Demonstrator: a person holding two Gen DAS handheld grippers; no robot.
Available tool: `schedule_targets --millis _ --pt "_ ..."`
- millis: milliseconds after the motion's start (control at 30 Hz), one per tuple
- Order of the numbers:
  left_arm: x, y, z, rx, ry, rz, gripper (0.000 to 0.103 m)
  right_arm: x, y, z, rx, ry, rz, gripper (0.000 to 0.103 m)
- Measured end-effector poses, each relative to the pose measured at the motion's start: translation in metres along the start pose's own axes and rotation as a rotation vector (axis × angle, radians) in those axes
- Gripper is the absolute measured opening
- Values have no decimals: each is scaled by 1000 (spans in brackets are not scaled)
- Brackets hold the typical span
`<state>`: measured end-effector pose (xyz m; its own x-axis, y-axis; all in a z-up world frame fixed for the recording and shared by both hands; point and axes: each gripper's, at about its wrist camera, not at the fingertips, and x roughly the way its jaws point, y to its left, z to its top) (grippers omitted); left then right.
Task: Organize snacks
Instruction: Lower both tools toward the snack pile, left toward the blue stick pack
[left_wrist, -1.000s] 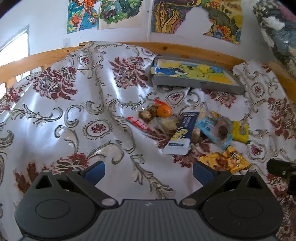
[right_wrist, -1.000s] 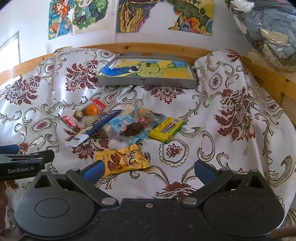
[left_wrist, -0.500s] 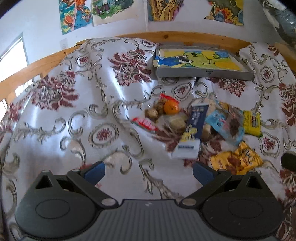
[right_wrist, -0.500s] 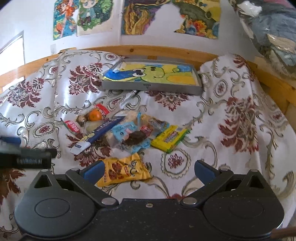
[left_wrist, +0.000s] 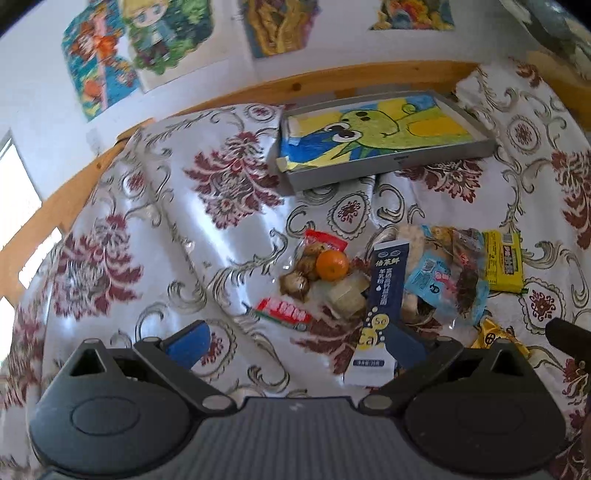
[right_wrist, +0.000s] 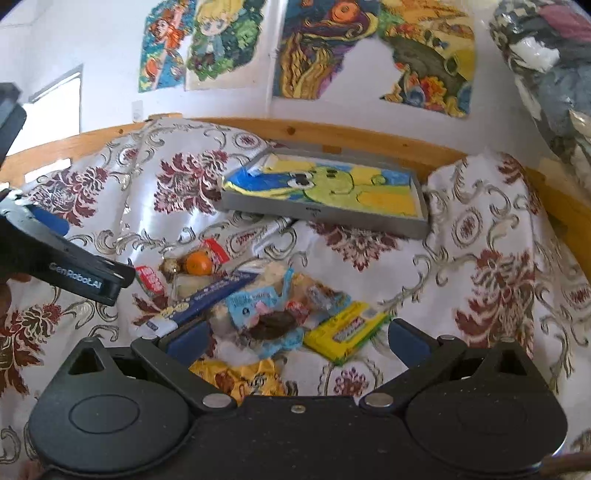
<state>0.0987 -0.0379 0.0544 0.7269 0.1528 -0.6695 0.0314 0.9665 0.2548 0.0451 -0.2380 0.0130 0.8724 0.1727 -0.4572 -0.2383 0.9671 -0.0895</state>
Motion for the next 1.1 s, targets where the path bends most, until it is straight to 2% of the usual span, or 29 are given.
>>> schedule_targets --millis 167,433,567,800,933,1100 --pt "2 -14 14 100 -17 21 103 7 -11 6 0 -28 -17 102" --pt "13 -36 27 227 2 3 103 19 -31 4 -5 -3 -19 102" --pt "19 -43 29 289 -1 -26 103 30 -38 1 -33 37 -10 102" --pt "38 -40 22 332 25 -132 103 60 -44 -8 -4 113 -30 102" --pt "46 -33 19 383 19 -163 103 74 -47 -11 75 151 28 102" --pt "62 -17 20 354 54 -179 103 86 -40 -15 137 183 152 102"
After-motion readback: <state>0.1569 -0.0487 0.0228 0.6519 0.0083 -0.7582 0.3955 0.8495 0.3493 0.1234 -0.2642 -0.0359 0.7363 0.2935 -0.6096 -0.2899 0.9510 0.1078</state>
